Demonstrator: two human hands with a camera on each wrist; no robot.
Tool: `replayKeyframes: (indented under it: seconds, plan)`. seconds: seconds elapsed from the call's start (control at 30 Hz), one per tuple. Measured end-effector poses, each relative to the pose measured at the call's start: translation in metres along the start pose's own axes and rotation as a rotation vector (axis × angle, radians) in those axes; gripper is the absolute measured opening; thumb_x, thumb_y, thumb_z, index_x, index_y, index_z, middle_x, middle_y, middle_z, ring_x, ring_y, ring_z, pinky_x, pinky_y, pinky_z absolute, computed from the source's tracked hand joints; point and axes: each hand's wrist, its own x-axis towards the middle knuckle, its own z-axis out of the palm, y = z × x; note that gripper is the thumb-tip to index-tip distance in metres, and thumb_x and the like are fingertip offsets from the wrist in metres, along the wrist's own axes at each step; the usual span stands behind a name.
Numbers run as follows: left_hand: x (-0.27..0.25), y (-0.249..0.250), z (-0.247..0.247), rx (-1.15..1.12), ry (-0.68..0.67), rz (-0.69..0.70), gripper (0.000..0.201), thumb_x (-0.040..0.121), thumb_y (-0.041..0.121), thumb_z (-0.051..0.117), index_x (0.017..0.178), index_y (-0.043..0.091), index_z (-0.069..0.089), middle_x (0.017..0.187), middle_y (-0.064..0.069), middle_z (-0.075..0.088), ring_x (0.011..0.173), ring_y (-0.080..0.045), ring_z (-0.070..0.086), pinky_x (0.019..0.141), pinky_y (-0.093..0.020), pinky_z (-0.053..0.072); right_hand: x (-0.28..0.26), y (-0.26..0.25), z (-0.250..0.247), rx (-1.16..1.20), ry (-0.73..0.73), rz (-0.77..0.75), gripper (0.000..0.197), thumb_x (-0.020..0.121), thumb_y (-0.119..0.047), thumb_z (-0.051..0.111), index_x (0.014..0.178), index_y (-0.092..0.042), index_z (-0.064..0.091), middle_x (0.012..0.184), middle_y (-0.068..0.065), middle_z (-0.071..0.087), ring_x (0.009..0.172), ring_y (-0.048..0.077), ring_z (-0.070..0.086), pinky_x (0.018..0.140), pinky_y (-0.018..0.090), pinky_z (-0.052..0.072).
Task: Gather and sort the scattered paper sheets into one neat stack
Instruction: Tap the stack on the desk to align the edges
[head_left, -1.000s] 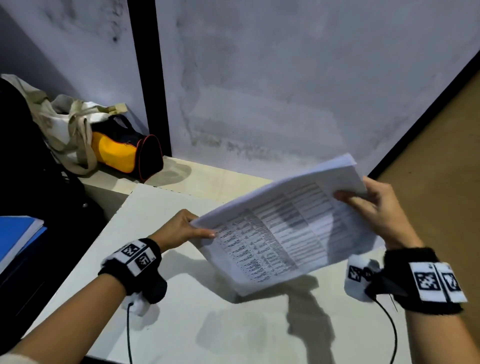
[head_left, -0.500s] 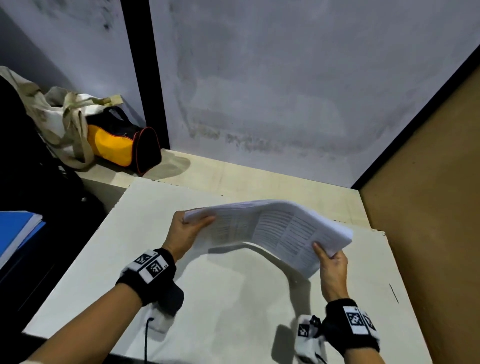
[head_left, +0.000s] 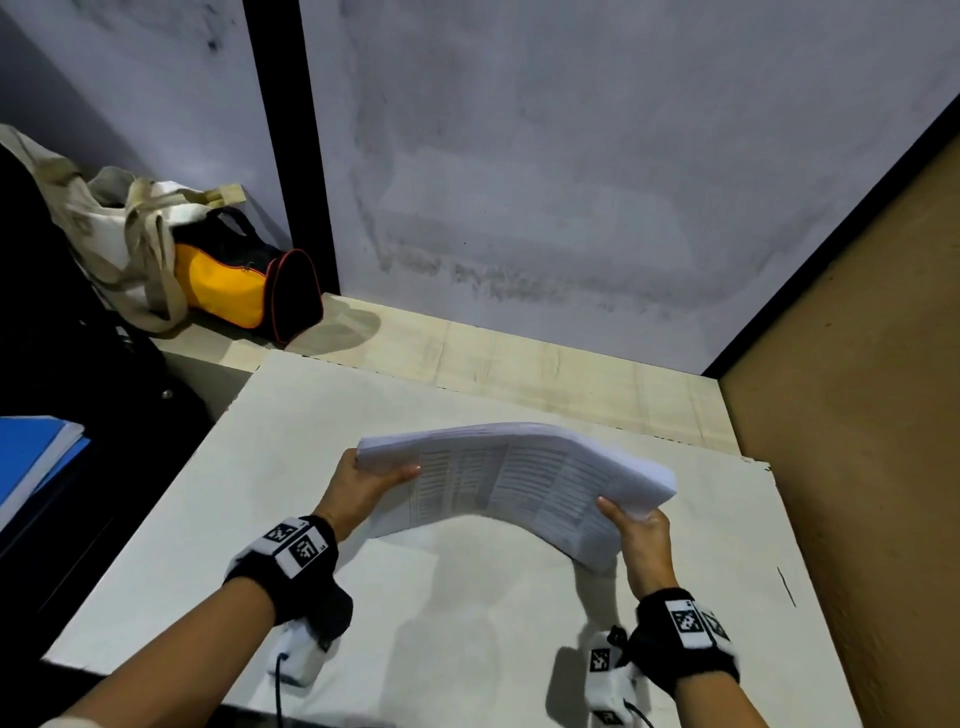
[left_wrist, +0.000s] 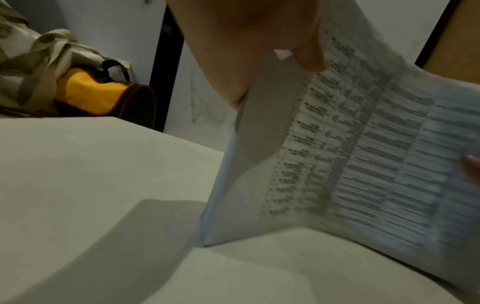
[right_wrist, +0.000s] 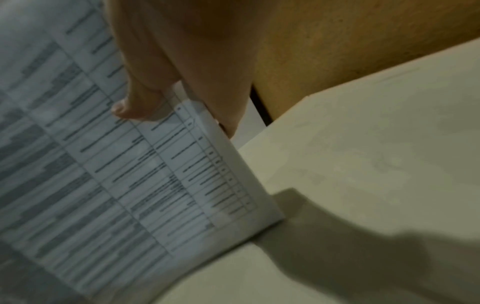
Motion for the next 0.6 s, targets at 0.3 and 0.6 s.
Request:
replayKeyframes:
  seconds: [0.3,0.6]
  plan:
    - [0.032,0.046,-0.036,0.658,-0.374,-0.043,0.015,0.072,0.014,0.072,0.059,0.020,0.073,0.059,0.007,0.069,0.056,-0.002,0.061,0.058,-0.018,0.046,0.001,-0.145,-0.003,-0.544,-0.229,-0.430,0.031,0.072,-0.005,0.076,0.065,-0.030,0.059,0.058,-0.017,0.062,0.053,-0.006,0.057,0.055,0.013,0.044]
    - [0.024,0.092,0.051,0.321,-0.302,0.244,0.034,0.065,0.015,0.083,0.094,0.005,0.069,0.091,-0.012,0.071,0.078,-0.009,0.063,0.074,-0.030,0.054,-0.047,-0.189,0.087,-1.315,-0.348,-0.842,0.012,0.086,-0.020,0.061,0.096,-0.023,0.067,0.075,0.002,0.058,0.076,0.020,0.053,0.066,0.028,0.031]
